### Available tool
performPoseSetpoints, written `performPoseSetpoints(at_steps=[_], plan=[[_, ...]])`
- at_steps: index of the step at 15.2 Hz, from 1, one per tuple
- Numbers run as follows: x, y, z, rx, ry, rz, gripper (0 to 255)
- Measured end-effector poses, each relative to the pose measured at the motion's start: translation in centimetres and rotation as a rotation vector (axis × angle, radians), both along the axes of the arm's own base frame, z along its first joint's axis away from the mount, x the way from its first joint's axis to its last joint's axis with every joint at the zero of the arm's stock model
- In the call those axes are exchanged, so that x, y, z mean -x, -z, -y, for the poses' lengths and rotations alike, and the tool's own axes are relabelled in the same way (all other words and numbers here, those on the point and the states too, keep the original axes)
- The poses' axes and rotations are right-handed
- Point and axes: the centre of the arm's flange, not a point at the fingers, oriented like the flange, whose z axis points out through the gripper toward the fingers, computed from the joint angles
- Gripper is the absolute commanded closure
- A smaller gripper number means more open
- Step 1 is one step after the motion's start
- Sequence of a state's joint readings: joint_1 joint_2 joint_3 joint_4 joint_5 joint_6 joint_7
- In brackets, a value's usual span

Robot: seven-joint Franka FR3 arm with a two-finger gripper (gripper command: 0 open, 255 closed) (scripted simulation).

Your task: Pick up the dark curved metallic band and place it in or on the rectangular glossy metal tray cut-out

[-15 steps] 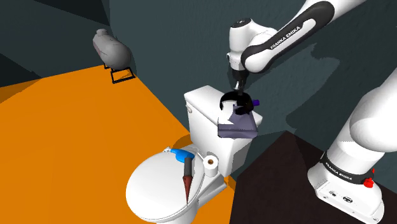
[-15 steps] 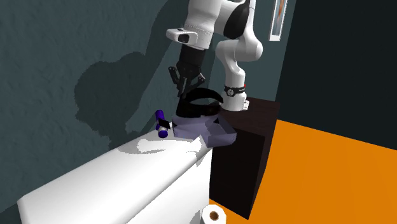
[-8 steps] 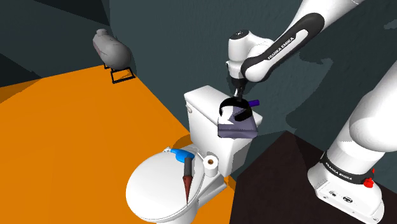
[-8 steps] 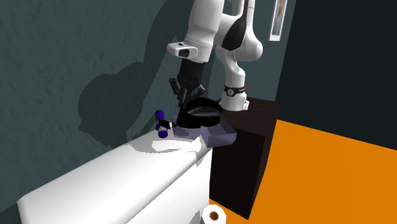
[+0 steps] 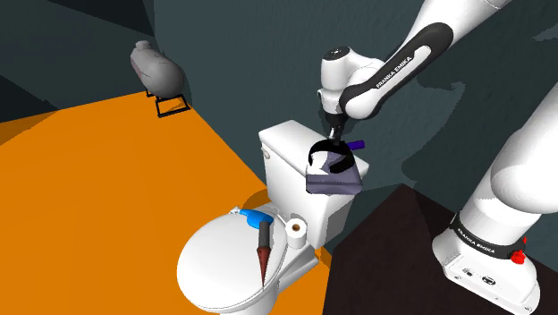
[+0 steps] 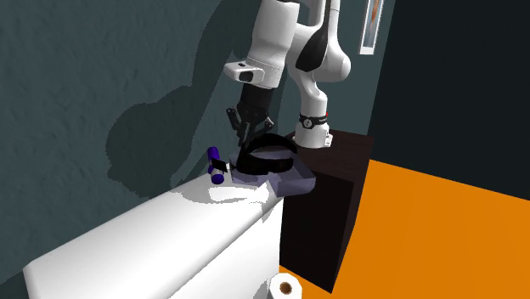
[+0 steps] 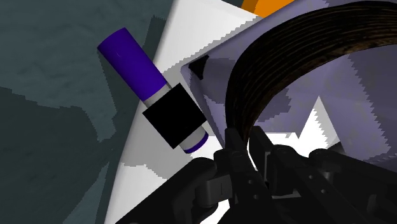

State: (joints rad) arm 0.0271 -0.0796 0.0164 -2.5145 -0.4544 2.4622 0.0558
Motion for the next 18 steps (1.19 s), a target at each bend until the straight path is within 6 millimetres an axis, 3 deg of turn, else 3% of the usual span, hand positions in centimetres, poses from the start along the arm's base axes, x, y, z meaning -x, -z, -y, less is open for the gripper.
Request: performPoseSetpoints(at_steps=[1, 7, 12, 18], plan=[[0.0, 0.0, 0.0, 0.000, 0.000, 0.000, 0], [0.0, 0.0, 0.0, 0.000, 0.000, 0.000, 0], [0.2, -4.2, -1.2, 0.000, 0.000, 0.002, 0], [0.4, -4.8, -1.4, 0.000, 0.000, 0.000, 0]])
